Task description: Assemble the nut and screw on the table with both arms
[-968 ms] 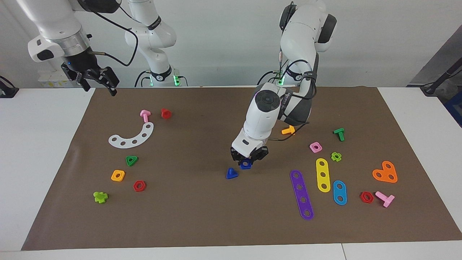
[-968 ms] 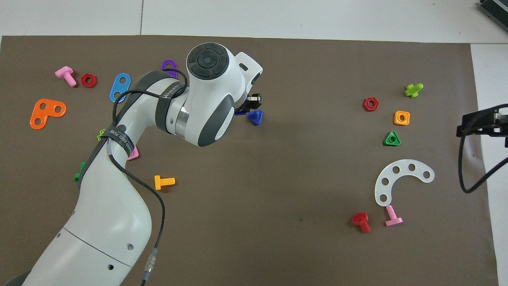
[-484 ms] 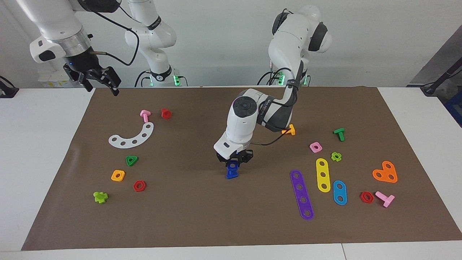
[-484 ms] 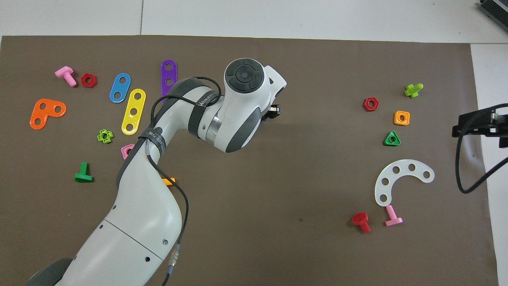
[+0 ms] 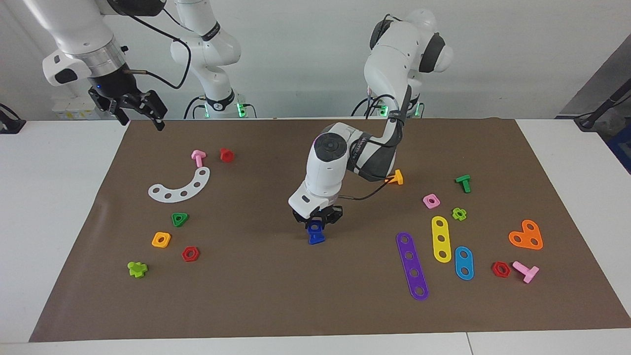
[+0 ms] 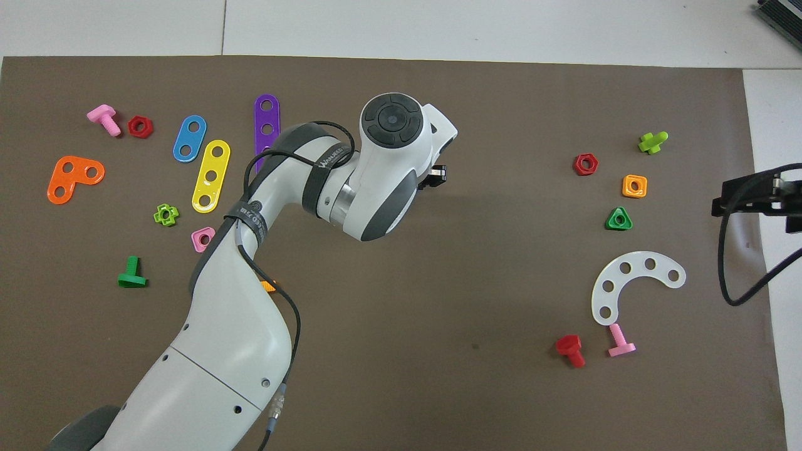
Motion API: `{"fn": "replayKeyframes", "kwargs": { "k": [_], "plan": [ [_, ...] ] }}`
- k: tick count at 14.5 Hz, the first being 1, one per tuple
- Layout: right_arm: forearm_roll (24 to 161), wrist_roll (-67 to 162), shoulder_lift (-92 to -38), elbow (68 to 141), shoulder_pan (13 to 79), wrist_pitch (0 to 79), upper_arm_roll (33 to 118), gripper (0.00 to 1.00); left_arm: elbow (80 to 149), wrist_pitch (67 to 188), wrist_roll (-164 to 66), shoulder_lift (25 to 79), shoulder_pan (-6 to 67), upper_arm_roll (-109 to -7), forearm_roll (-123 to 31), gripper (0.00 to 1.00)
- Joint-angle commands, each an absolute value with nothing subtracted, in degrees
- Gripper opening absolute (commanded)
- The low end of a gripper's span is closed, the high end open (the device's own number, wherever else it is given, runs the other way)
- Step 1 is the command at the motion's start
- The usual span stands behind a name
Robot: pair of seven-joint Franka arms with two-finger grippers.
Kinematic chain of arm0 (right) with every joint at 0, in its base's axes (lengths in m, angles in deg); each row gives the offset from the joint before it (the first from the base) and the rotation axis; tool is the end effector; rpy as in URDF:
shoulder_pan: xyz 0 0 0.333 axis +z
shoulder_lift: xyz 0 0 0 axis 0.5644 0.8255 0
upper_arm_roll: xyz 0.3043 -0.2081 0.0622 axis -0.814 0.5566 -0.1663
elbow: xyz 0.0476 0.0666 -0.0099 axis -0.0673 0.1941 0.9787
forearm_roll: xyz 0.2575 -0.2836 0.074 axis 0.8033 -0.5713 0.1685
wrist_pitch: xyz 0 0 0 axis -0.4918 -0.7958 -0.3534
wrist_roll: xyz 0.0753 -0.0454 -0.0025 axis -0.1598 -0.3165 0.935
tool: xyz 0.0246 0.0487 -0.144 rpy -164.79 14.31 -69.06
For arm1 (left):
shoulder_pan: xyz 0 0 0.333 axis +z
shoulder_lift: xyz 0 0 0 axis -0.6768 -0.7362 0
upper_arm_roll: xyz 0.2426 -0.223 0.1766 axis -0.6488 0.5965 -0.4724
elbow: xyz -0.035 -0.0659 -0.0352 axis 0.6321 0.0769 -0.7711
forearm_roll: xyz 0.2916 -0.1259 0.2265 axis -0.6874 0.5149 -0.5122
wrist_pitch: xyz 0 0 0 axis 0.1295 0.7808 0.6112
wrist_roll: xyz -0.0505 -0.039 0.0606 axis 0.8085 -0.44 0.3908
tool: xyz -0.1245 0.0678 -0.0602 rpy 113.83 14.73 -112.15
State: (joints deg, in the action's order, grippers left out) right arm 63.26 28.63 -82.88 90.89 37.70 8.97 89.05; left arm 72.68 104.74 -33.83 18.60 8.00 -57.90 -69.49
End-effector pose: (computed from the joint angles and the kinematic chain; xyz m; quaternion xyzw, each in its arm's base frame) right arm 0.5296 -0.0236 0.6549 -0.9929 0.1186 0.0057 0.0116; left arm 0.6422 -0.4838 0.3499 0.9973 -0.0495 0.0222 0.0496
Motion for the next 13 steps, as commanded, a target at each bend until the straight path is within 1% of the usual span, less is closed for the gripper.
{"fn": "replayKeyframes", "kwargs": {
  "k": [1,13],
  "plan": [
    [64.5,29.7,-84.2,92.3,37.6,9.1,89.2,1.00,70.3,103.7,-33.1,17.2,6.9,-58.9,-70.8,0.00],
    [64.5,29.7,-84.2,92.3,37.6,9.1,89.2,1.00,71.2,104.7,-33.1,17.1,7.0,-59.8,-71.2,0.00]
  ]
}}
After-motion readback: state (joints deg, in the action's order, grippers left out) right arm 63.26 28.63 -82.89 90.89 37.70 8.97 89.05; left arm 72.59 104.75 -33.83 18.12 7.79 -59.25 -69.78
